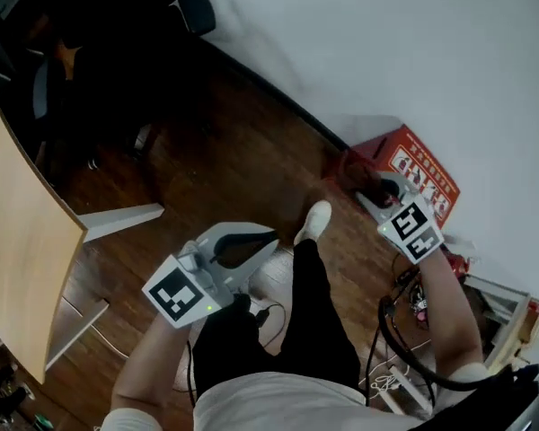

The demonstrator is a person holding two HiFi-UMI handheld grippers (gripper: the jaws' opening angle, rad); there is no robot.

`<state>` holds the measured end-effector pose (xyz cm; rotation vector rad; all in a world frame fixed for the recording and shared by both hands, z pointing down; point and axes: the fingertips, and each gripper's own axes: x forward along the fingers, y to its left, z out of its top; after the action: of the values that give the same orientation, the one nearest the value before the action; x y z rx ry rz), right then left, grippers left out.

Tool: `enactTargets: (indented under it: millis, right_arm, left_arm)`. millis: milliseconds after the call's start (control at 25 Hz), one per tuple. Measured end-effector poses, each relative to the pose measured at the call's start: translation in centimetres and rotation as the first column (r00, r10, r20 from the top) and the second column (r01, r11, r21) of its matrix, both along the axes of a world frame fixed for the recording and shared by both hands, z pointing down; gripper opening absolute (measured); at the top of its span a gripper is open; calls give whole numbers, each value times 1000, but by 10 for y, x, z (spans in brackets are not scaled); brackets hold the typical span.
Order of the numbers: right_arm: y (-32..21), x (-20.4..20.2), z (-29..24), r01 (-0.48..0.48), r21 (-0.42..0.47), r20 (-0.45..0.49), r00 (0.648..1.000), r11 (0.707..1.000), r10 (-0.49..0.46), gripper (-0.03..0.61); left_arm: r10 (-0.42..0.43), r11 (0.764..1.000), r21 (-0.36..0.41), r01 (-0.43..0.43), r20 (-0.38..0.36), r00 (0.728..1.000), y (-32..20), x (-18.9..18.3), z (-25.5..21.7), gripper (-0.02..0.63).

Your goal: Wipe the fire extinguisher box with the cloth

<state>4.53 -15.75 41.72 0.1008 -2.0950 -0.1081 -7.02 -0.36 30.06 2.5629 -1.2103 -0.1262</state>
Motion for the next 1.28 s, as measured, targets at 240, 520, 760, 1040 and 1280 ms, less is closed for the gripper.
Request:
enactTargets:
  millis: [240,520,760,1040,1280]
  right_arm:
    - [146,137,-138,-492,-60,288,824,868,487,120]
    - [314,254,-178,-623,-132,419,670,771,613,120]
    - [445,356,-199,-670,-117,487,605,733,630,120]
    - [558,438,-221,-728,-127,496,541,673,679,120]
    - [578,429,-237,-731,-101,538,531,675,655,118]
  left_arm:
    - [213,977,-37,-209,167,963,93,47,-61,1]
    - [298,953,13,-304,166,940,194,142,-108,2]
    - [325,941,38,-337,185,927,301,249,-134,0]
    - [422,899,41,-437,193,886,391,327,-166,0]
    - [457,872,101,-479,186,870,411,350,-191,0]
